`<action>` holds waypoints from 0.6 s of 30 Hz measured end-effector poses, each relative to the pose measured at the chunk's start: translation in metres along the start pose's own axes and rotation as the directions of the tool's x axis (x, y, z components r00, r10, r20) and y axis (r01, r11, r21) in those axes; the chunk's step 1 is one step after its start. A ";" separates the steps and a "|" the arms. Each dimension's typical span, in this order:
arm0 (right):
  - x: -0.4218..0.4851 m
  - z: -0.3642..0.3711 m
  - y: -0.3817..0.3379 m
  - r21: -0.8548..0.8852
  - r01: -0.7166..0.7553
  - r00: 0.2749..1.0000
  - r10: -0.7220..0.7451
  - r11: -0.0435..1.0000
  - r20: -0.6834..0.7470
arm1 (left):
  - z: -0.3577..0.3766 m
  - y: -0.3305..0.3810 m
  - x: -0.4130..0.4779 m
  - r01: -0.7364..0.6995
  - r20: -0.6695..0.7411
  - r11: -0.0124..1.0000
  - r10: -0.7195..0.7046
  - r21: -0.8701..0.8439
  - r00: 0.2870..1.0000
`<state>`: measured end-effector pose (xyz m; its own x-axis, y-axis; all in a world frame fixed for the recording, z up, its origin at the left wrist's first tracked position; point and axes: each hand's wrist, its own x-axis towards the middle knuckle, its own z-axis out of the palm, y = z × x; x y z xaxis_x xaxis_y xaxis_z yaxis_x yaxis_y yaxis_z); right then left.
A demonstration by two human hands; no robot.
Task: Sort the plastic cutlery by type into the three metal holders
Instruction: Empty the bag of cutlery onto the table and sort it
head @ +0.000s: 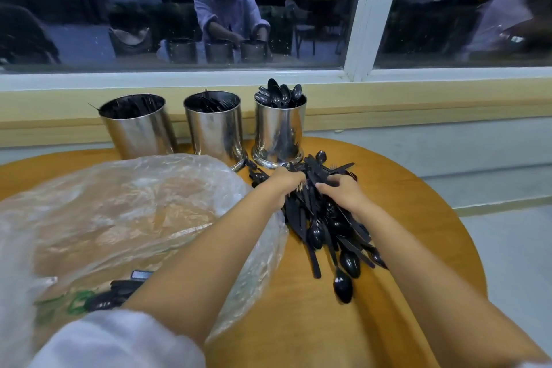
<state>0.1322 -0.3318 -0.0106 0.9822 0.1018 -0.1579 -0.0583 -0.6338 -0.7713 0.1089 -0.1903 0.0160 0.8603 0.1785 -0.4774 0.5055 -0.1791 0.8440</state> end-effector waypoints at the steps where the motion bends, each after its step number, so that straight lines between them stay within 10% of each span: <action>1: -0.002 -0.001 -0.002 -0.013 0.012 1.000 -0.012 1.000 -0.003 | -0.002 0.002 -0.003 -0.008 0.005 1.000 0.008 -0.004 1.000; 11: -0.048 0.018 -0.066 -0.068 0.380 0.925 -0.380 0.922 0.016 | -0.096 0.002 -0.063 -0.240 -0.018 0.967 0.242 0.082 0.970; 18: -0.093 0.108 -0.120 0.053 0.584 0.736 -0.556 0.810 0.386 | -0.213 -0.087 -0.119 -0.258 -0.137 0.911 0.314 0.321 0.939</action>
<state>0.0281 -0.1826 0.0298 0.6865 0.7233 0.0742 0.5167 -0.4135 -0.7497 -0.0517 0.0098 0.0516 0.9581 0.2441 -0.1498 0.2597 -0.5201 0.8136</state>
